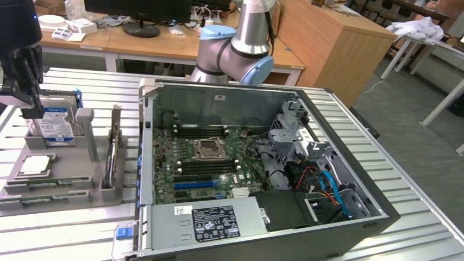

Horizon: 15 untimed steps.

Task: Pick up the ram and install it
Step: 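Pick up the ram and move it above insertion slot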

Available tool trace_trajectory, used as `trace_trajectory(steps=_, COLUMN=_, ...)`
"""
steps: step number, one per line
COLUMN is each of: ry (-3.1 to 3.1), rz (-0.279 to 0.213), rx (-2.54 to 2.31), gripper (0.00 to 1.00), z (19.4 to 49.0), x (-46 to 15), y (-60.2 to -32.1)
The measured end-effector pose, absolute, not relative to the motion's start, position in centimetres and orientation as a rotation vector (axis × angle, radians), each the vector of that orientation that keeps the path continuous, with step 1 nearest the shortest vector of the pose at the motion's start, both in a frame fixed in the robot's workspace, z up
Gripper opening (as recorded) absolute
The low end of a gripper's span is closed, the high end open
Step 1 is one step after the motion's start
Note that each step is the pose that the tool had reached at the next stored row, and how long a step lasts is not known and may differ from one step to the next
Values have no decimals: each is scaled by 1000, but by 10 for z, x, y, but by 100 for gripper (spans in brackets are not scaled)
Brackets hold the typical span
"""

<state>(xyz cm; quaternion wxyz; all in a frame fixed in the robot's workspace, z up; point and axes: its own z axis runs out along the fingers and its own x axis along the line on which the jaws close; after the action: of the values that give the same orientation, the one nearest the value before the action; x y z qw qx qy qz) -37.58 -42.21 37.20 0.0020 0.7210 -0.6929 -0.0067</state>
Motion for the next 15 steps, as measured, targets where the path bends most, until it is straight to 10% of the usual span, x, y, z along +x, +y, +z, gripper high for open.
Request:
trace_trajectory(steps=1, ry=-2174, rz=-21, rx=2262, gripper=99, z=372, x=-376, y=-422)
trace_trajectory(steps=15, ry=-2174, rz=-21, rx=2262, gripper=99, z=372, x=-376, y=-422)
